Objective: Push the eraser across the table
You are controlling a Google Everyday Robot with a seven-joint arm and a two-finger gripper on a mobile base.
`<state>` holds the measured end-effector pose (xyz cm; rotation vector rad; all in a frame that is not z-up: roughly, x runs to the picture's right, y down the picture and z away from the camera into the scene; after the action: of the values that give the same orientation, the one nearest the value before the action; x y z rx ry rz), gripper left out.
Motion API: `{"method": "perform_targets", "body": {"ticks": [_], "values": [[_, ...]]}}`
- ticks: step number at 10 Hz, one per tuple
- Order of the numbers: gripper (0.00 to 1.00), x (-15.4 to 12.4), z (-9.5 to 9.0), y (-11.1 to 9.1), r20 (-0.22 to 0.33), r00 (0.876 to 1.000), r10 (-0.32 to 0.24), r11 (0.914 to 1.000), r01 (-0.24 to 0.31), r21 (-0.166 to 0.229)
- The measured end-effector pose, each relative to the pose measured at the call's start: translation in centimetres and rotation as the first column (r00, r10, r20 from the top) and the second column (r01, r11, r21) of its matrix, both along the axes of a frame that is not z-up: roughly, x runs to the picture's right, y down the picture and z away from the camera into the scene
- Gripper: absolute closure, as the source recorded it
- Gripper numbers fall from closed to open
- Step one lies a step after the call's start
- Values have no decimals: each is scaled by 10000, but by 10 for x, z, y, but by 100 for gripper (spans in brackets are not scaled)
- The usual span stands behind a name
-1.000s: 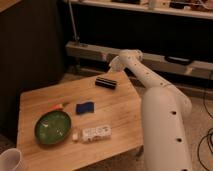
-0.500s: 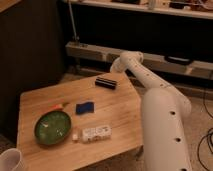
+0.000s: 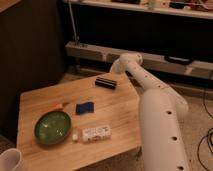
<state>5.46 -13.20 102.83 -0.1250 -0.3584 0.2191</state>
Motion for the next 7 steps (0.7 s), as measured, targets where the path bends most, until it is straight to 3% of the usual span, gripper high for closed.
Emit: {"method": "perform_targets", "body": {"ticks": [7], "values": [[100, -29, 19, 21, 144, 9975, -692, 9967, 697, -421]]}}
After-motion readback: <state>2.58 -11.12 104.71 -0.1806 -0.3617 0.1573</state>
